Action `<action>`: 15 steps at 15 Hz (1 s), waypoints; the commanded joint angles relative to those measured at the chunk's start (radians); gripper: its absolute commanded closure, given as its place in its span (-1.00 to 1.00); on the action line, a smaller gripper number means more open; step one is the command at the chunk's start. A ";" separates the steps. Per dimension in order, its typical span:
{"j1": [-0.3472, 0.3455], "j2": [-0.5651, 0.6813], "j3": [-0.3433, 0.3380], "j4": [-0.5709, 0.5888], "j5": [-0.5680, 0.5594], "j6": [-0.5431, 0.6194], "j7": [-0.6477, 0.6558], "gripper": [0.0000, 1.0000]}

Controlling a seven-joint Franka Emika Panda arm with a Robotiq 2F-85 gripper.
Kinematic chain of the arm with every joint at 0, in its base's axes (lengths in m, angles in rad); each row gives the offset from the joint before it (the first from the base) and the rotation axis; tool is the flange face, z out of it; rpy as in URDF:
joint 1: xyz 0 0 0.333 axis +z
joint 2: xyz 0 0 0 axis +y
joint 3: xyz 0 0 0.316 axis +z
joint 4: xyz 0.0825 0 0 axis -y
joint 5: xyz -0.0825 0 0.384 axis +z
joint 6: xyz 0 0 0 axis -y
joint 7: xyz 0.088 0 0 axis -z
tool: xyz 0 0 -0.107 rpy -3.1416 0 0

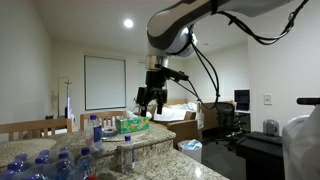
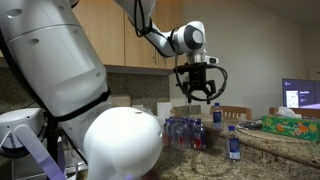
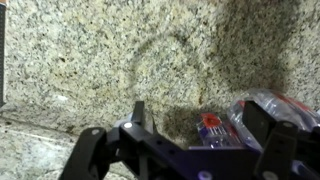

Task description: Move the water bottle onto the top part of the counter

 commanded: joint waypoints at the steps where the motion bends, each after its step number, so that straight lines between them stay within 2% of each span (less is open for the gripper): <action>1: -0.024 0.111 0.088 0.055 -0.018 0.142 0.123 -1.00; 5: -0.093 0.258 0.165 0.103 -0.168 0.307 0.332 -1.00; 9: -0.139 0.432 0.153 0.211 -0.295 0.296 0.501 -1.00; 11: -0.133 0.494 0.125 0.255 -0.299 0.302 0.528 -1.00; 15: -0.107 0.607 0.075 0.341 -0.216 0.307 0.487 -1.00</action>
